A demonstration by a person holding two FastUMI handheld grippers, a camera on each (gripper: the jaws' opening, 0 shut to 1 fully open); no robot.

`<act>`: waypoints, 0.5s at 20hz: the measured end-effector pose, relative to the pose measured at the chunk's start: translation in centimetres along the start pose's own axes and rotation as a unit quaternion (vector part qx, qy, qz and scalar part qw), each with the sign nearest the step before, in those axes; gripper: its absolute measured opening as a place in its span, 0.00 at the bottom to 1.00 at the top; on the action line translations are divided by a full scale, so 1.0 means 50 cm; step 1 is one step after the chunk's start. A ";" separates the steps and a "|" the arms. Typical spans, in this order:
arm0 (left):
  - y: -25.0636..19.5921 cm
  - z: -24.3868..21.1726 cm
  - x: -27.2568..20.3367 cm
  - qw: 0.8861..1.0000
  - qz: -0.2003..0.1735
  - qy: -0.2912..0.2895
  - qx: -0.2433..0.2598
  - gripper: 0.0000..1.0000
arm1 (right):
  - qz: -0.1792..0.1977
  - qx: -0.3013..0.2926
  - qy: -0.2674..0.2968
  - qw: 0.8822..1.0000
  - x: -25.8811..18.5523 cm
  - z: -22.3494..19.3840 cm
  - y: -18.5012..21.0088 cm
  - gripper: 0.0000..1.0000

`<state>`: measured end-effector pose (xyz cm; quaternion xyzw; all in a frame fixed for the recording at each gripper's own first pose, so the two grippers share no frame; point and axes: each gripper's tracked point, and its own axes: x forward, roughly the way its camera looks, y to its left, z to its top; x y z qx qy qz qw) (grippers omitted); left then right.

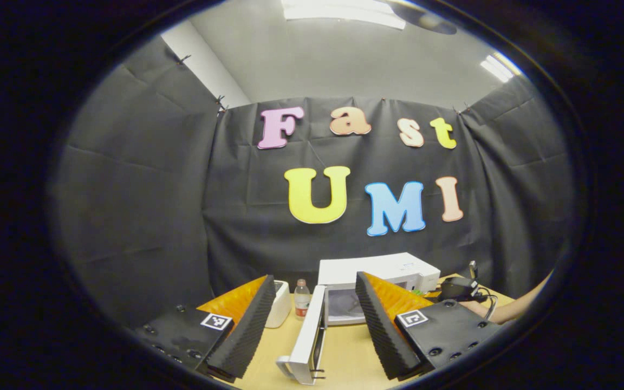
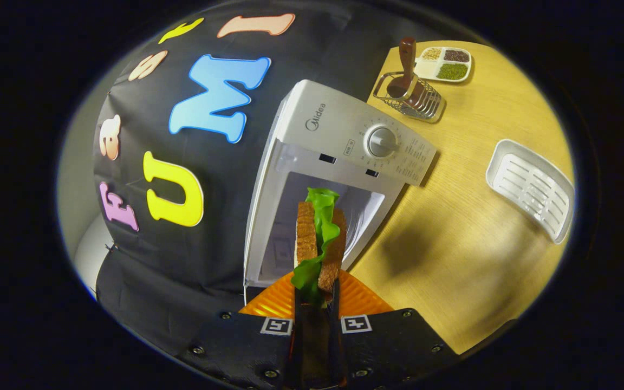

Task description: Open the microwave oven with the left hand, put the food in, and close the microwave oven.

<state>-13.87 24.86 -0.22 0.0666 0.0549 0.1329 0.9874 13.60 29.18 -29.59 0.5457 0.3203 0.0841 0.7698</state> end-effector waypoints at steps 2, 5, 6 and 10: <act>0.023 -0.003 -0.003 1.000 0.024 0.005 0.009 0.98 | -0.004 0.022 -0.016 1.000 0.054 0.004 0.006 0.18; 0.054 -0.012 -0.006 0.998 0.060 0.016 0.009 0.99 | -0.011 0.051 -0.033 0.998 0.130 0.004 0.014 0.18; 0.064 -0.013 -0.009 0.997 0.071 0.019 0.007 0.99 | -0.012 0.059 -0.041 0.997 0.151 0.005 0.018 0.18; 0.098 -0.029 -0.025 0.993 0.110 0.034 0.001 0.98 | -0.021 0.089 -0.081 0.993 0.227 0.003 0.018 0.18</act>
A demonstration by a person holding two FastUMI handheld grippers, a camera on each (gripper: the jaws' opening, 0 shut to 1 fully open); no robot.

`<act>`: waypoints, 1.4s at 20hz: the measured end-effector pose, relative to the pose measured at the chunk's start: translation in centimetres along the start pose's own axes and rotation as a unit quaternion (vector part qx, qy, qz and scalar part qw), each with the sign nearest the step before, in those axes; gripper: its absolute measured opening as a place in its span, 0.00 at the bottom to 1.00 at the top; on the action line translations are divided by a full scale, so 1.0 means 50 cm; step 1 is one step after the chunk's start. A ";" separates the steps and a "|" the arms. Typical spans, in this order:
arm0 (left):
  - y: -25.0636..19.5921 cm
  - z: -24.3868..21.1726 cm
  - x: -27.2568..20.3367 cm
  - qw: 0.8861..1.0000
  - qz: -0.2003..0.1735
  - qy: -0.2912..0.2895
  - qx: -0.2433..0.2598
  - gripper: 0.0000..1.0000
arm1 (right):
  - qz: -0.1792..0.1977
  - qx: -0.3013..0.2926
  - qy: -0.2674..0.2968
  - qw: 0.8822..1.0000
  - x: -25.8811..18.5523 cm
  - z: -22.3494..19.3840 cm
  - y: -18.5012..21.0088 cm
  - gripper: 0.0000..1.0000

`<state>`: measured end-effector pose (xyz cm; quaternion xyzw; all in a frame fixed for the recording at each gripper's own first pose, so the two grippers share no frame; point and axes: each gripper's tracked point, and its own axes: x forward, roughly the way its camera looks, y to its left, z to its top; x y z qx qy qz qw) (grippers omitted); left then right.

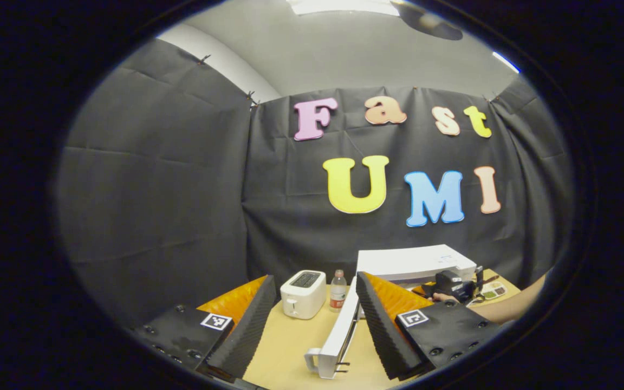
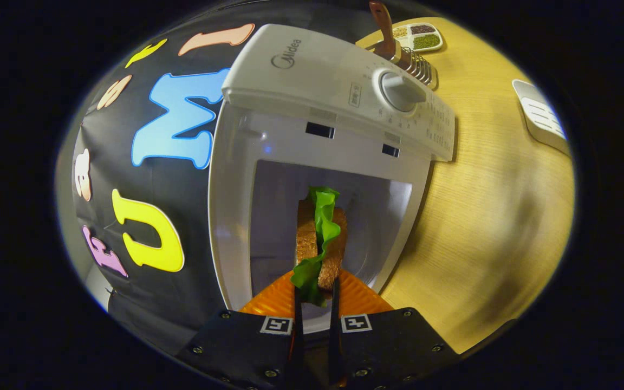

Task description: Open the microwave oven with the left hand, put the food in, and close the microwave oven.

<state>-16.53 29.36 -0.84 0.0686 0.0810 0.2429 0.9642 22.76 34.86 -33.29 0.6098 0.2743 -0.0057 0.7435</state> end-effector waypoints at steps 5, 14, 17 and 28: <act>0.025 0.008 0.014 0.999 0.036 0.004 0.005 0.95 | -0.022 0.028 -0.038 0.999 0.098 -0.006 -0.015 0.18; 0.063 -0.012 0.024 0.996 0.076 0.029 0.024 0.99 | -0.036 0.044 -0.061 0.996 0.196 -0.024 -0.028 0.21; 0.082 0.014 0.030 0.995 0.089 0.013 0.030 0.98 | -0.056 0.026 -0.058 0.996 0.196 -0.022 -0.035 0.26; 0.021 0.012 0.055 0.999 0.034 -0.003 0.007 0.99 | -0.093 -0.143 -0.014 0.985 0.071 -0.021 -0.040 0.94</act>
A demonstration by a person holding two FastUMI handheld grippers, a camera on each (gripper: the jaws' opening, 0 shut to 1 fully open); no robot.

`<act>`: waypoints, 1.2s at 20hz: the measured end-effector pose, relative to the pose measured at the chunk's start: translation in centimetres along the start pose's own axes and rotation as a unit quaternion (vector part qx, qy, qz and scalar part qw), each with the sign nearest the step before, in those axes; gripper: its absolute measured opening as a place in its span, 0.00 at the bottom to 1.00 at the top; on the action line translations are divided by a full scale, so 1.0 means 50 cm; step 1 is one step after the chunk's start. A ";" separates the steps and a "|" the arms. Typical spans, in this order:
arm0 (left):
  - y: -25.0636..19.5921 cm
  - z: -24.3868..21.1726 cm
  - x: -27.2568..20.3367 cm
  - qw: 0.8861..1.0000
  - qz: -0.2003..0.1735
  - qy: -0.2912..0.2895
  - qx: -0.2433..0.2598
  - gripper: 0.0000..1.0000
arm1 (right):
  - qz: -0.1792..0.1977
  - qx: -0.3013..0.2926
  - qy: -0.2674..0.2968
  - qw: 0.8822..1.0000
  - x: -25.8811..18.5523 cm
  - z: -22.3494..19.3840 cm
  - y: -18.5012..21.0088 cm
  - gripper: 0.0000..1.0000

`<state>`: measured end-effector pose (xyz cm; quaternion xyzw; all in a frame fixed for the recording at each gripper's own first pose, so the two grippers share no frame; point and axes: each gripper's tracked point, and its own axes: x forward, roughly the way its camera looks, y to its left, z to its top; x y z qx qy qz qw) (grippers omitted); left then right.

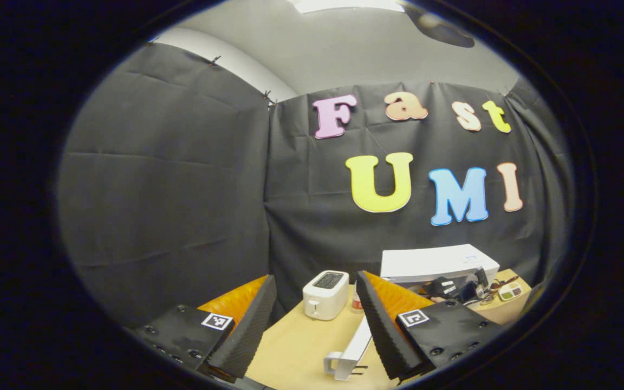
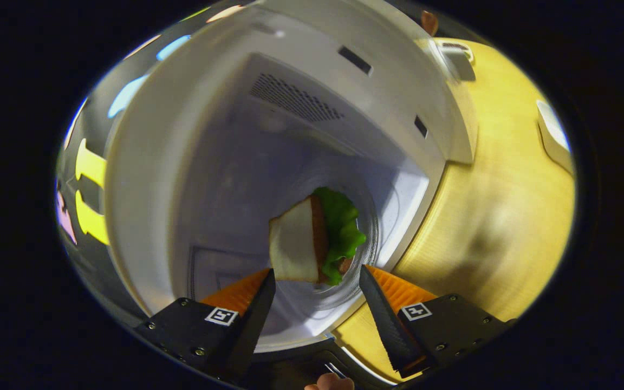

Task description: Open the microwave oven with the left hand, put the food in, and close the microwave oven.

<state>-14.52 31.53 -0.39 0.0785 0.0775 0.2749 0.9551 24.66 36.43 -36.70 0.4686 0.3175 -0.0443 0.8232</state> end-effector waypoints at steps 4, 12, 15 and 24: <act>-0.061 -0.001 0.018 0.998 -0.055 -0.009 -0.016 0.91 | 0.038 -0.137 -0.021 0.990 -0.119 0.053 0.012 0.94; -0.177 -0.030 0.031 0.984 -0.167 -0.003 -0.057 0.97 | 0.115 -0.345 -0.184 0.913 -0.500 0.265 0.087 0.93; -0.210 -0.030 0.029 0.977 -0.204 -0.004 -0.059 0.94 | 0.114 -0.389 -0.230 0.885 -0.639 0.312 0.089 0.93; -0.303 0.043 0.005 0.958 -0.278 -0.035 -0.056 0.97 | 0.063 -0.453 -0.296 0.839 -0.887 0.368 0.041 0.93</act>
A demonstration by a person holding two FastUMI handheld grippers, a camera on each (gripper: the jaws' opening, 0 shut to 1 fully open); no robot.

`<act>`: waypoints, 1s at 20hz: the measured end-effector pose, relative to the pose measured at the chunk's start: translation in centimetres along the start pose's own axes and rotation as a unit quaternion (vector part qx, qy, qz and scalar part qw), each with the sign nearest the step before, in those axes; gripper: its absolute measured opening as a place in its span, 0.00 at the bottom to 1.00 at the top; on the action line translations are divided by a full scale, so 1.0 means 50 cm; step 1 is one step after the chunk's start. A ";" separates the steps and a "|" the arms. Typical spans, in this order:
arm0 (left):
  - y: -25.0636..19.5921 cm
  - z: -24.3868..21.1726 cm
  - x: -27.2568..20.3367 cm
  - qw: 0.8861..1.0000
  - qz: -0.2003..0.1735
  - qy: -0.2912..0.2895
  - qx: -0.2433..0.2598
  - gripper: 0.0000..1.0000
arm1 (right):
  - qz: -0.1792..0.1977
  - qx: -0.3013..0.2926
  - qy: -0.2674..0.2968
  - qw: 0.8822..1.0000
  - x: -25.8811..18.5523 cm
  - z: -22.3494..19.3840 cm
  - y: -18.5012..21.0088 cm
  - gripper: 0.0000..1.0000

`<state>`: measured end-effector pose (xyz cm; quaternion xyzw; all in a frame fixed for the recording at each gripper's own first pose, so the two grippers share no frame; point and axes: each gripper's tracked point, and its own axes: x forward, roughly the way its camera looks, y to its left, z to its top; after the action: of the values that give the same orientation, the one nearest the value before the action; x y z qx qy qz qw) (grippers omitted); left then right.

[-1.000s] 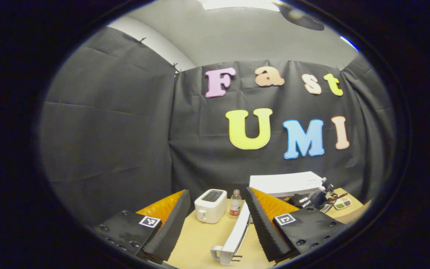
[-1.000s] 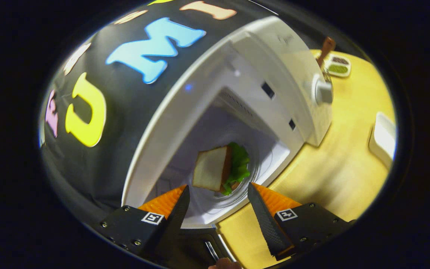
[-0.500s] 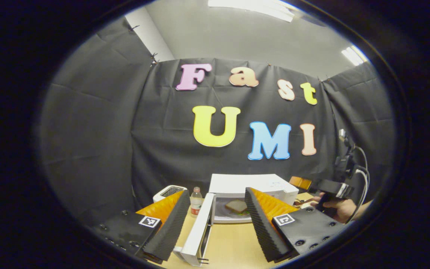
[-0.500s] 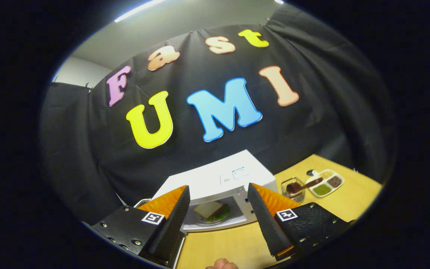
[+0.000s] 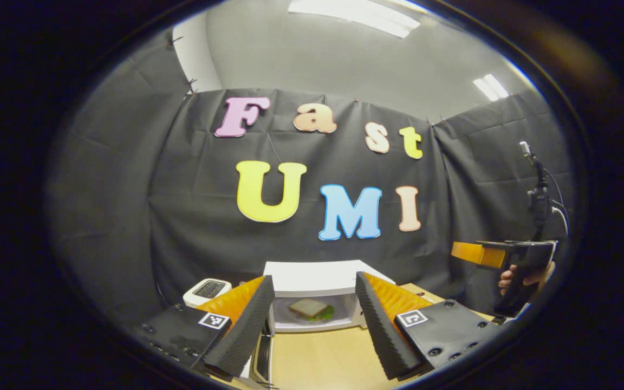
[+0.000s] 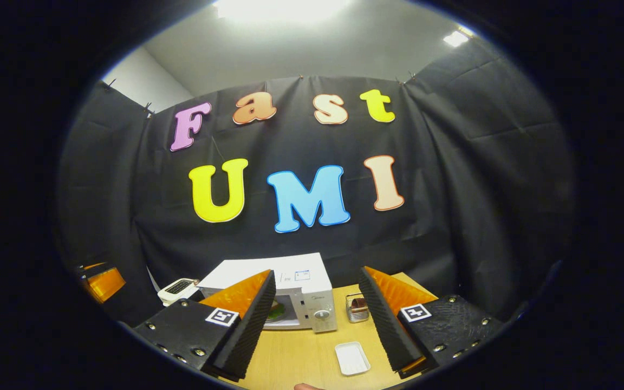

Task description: Open the microwave oven with the left hand, put the food in, and close the microwave oven.

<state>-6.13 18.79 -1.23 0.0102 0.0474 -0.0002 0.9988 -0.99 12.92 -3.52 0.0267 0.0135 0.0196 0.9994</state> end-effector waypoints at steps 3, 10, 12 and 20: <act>0.006 0.008 0.002 1.000 0.002 -0.004 0.002 0.96 | 0.000 -0.022 -0.018 1.000 -0.017 0.023 -0.002 0.93; 0.032 -0.078 -0.041 0.997 -0.026 0.064 -0.022 0.05 | 0.014 -0.008 -0.021 1.000 -0.025 0.033 0.009 0.93; 0.106 -0.107 -0.058 0.997 0.009 0.081 0.005 0.06 | 0.018 -0.003 -0.016 1.000 -0.023 0.029 0.014 0.93; 0.330 -0.306 -0.170 0.979 0.117 0.167 -0.014 0.09 | 0.015 -0.008 -0.007 1.000 -0.010 0.012 0.011 0.93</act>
<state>-16.00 35.57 -15.33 0.0020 0.2121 0.1188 0.9700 -1.50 13.40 -2.88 0.0193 0.0061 0.0343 0.9992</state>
